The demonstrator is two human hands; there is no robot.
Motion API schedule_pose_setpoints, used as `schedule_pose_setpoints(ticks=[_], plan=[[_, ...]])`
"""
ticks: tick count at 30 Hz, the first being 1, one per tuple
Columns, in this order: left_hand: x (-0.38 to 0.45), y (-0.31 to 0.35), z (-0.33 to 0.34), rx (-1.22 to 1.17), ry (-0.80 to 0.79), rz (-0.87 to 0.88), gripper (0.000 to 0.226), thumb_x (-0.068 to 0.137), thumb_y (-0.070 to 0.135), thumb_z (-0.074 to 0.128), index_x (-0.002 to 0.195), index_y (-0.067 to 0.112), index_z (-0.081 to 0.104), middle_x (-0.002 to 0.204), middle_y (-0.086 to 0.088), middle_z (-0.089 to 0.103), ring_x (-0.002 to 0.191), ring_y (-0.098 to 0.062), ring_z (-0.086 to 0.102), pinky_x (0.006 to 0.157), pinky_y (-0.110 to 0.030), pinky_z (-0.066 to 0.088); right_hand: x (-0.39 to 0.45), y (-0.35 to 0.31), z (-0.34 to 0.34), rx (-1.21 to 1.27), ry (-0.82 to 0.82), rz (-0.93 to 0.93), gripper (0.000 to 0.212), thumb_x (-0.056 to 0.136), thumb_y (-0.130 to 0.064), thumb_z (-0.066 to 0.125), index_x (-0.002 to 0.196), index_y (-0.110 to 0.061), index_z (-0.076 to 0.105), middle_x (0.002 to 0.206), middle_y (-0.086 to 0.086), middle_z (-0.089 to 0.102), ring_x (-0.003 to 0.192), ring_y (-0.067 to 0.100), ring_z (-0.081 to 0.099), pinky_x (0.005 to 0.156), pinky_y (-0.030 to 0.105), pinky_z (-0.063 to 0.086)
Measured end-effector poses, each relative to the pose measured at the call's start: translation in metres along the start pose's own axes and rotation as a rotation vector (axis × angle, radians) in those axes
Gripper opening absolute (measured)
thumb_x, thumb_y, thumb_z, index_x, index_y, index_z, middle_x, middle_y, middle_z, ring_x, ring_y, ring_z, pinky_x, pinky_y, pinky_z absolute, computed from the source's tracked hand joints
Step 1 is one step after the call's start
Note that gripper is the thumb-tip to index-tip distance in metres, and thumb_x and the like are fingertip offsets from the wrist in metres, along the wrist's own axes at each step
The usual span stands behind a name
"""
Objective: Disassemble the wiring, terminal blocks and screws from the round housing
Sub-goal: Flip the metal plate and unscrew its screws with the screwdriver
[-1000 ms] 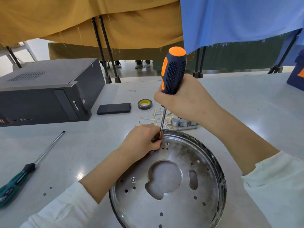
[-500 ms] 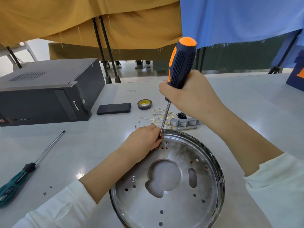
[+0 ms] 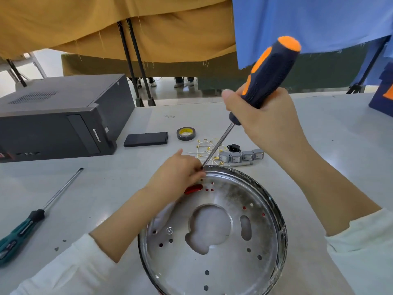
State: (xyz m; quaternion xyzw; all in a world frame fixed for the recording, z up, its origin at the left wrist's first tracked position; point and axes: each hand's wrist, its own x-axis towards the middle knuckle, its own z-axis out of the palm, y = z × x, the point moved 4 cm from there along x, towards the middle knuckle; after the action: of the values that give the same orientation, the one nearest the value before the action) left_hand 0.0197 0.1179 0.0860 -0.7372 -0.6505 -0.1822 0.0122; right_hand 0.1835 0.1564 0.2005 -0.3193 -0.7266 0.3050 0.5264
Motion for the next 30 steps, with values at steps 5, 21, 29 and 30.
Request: schedule_pose_setpoints(ticks=[5,21,29,30], plan=[[-0.008,-0.031,-0.025,-0.375,0.146,-0.235,0.011,0.087,0.034,0.068,0.099,0.034,0.068,0.081,0.025,0.066,0.081,0.013,0.058,0.071,0.001,0.036,-0.005,0.015,-0.011,0.281,0.076,-0.014,0.044,0.088,-0.035,0.062,0.074,0.006,0.055,0.055,0.008,0.044,0.045,0.012,0.037,0.044,0.016,0.030],[-0.010,-0.107,0.033,-0.337,0.174,-0.543,0.004,0.087,0.016,0.066,0.089,0.013,0.069,0.080,0.009,0.067,0.075,-0.001,0.061,0.063,-0.001,0.038,-0.047,0.137,0.053,0.042,-0.597,0.153,0.034,0.084,-0.021,0.069,0.103,-0.049,0.068,0.093,-0.008,0.055,0.099,0.019,0.063,0.084,0.034,0.056],[-0.006,-0.106,0.046,-0.215,0.166,-0.435,0.011,0.089,0.015,0.065,0.094,0.007,0.073,0.103,-0.008,0.067,0.106,-0.025,0.052,0.085,-0.018,0.028,-0.057,0.133,0.050,-0.262,-0.438,-0.283,0.073,0.061,-0.011,0.090,0.111,-0.053,0.056,0.096,-0.030,0.042,0.092,-0.015,0.052,0.075,-0.005,0.035],[-0.007,-0.109,0.046,-0.214,0.182,-0.454,0.012,0.090,0.016,0.065,0.095,0.008,0.073,0.104,-0.008,0.066,0.108,-0.025,0.051,0.086,-0.018,0.027,-0.058,0.133,0.049,-0.255,-0.429,-0.282,0.069,0.062,-0.016,0.089,0.110,-0.054,0.056,0.096,-0.030,0.043,0.092,-0.016,0.052,0.074,-0.006,0.034]])
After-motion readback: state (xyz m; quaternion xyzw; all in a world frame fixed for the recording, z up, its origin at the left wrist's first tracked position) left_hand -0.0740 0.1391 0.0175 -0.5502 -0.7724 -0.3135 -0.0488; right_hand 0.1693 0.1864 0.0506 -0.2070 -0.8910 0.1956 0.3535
